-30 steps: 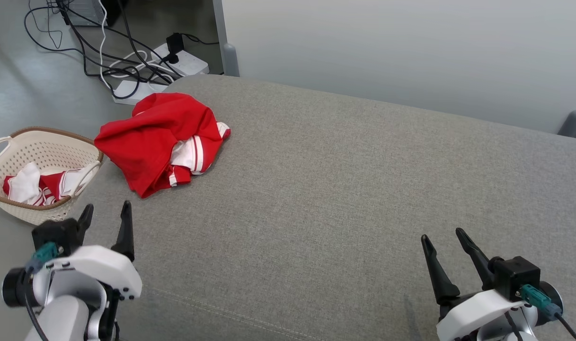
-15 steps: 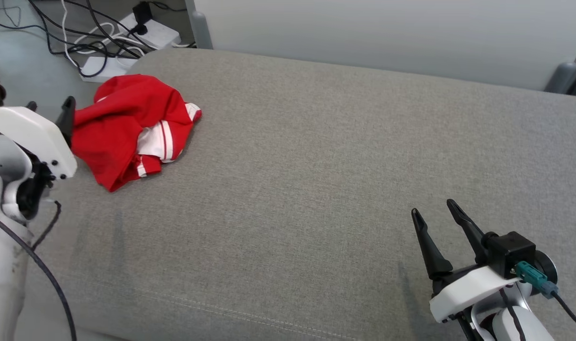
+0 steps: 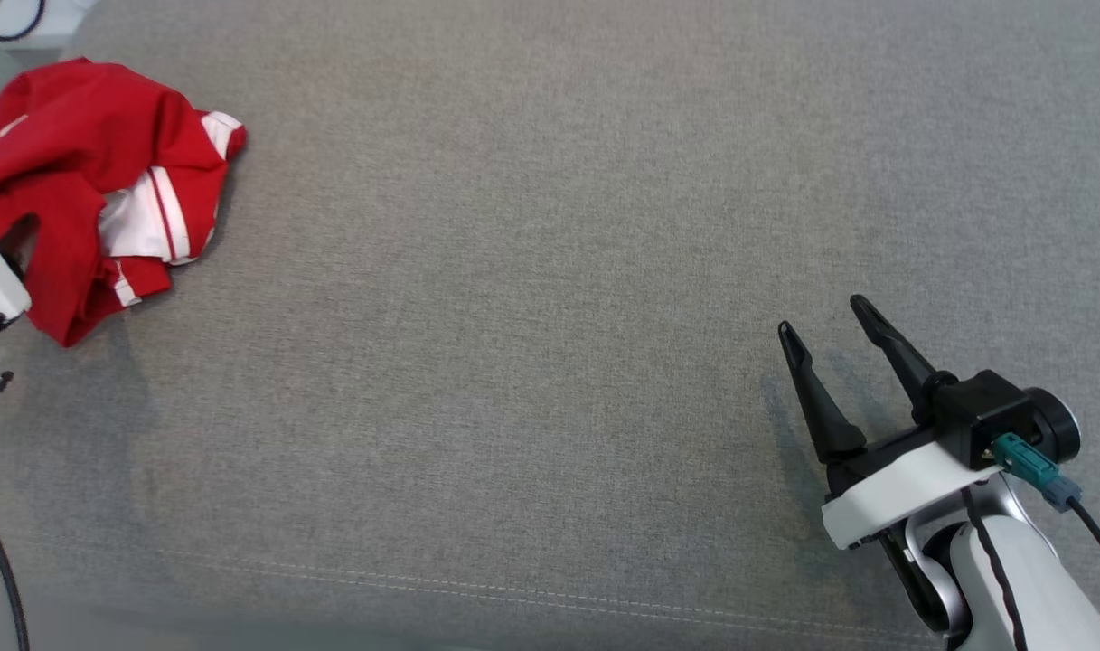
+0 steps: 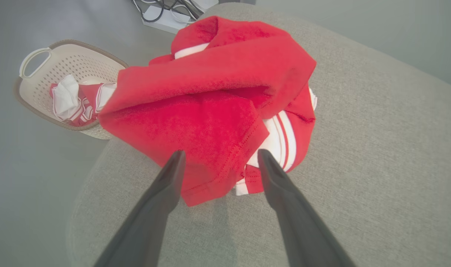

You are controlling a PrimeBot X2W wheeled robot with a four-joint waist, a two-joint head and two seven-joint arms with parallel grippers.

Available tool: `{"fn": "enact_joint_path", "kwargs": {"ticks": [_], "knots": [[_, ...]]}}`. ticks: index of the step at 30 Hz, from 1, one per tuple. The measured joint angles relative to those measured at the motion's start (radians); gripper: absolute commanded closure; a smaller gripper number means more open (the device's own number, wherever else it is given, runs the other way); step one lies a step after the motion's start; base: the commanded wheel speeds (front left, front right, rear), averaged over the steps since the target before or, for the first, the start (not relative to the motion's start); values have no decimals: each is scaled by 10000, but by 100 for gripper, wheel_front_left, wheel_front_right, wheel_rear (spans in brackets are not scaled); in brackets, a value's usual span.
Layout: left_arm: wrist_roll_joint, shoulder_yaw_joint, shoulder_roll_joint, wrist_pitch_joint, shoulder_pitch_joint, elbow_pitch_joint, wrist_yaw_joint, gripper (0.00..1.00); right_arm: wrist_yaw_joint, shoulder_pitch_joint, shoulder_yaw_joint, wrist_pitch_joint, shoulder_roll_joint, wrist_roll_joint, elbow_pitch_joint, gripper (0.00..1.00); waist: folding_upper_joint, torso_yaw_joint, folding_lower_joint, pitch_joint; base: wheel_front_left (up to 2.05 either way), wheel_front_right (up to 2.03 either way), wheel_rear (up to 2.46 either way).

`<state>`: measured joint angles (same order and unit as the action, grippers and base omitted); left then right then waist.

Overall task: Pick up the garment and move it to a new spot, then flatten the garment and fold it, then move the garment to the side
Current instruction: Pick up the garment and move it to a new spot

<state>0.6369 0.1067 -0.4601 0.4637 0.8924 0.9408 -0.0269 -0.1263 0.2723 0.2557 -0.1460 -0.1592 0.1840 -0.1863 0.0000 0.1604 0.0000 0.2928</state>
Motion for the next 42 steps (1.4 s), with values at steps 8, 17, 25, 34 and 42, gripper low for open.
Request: {"fn": "enact_joint_path", "kwargs": {"ticks": [8,17,25,34,42], "knots": [[224,-284,-441,86,561,593,19,0,0,472,8,100,-148,-90,407,0,0,-425,0,1216,0,0,0],[418,-541,-571,-305,789,859,395,100,0,739,-148,138,-286,-178,639,0,1,-635,0,2038,0,0,0],[391,-506,-694,-765,818,368,408,100,0,730,-291,138,-301,-176,671,0,0,-363,0,1851,0,0,0],[-73,-132,-1337,-1779,1189,-334,-88,100,0,647,-529,136,-253,-163,502,0,0,-68,0,1155,0,0,0],[-426,272,-1369,-2598,1234,-1708,-357,100,0,263,-913,31,-17,-157,405,0,0,-8,0,271,0,0,0]]}}
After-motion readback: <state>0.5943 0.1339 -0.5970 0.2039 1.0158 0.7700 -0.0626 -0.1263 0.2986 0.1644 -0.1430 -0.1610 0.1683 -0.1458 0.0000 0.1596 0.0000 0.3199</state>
